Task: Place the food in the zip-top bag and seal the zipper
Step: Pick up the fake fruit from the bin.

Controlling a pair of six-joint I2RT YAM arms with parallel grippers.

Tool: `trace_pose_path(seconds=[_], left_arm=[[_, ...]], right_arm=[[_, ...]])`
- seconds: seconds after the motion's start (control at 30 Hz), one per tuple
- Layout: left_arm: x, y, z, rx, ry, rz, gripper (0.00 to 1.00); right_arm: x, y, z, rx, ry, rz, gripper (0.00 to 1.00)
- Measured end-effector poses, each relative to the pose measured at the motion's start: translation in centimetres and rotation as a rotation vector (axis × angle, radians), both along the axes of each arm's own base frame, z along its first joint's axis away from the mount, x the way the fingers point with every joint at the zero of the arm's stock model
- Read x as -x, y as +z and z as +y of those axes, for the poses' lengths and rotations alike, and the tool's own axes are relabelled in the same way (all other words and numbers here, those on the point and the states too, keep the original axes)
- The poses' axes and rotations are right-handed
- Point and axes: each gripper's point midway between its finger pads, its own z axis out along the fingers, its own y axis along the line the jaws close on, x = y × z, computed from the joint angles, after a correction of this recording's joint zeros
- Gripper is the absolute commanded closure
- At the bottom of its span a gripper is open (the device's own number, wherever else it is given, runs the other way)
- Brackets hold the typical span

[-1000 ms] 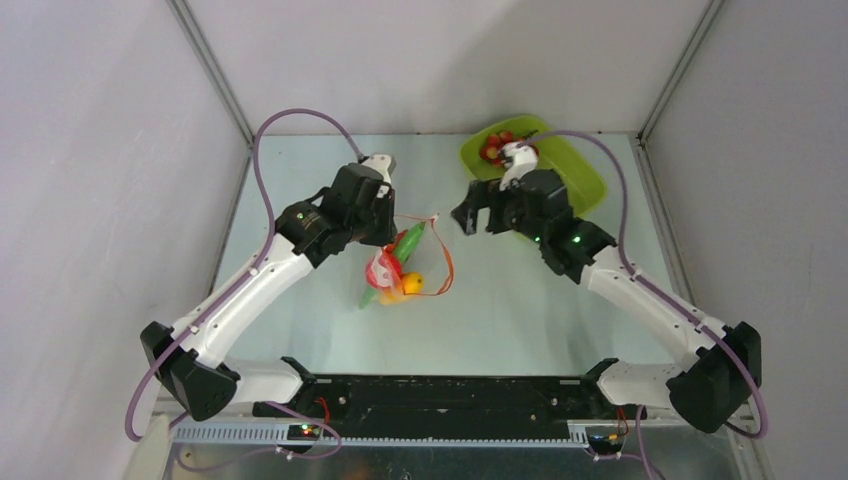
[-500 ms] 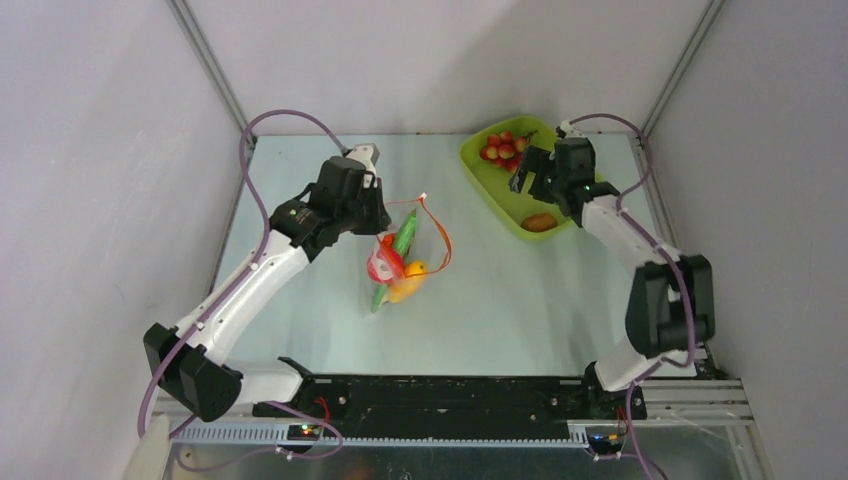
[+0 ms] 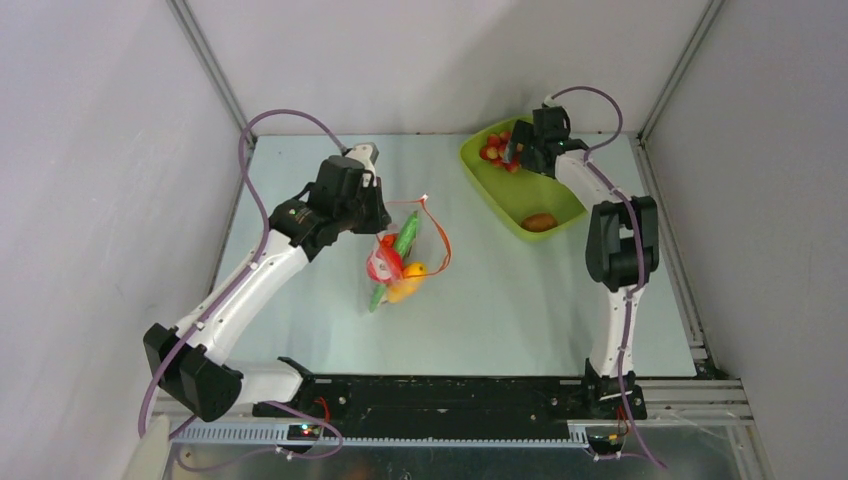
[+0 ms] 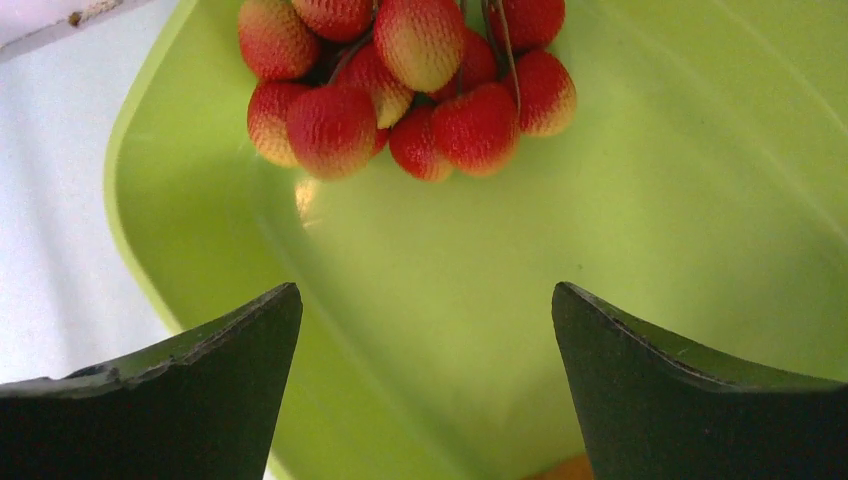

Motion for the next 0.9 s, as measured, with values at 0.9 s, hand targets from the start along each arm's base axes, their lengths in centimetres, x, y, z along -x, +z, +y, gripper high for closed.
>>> trace_pose_path(seconds=[0.9], left_arm=[[-0.2,-0.3,0.1,-0.007,0.008,0.005,0.97]], right_arm=[[-11.0,-4.2,-0.8,-0.037,-0.109,-0.088,0.03]])
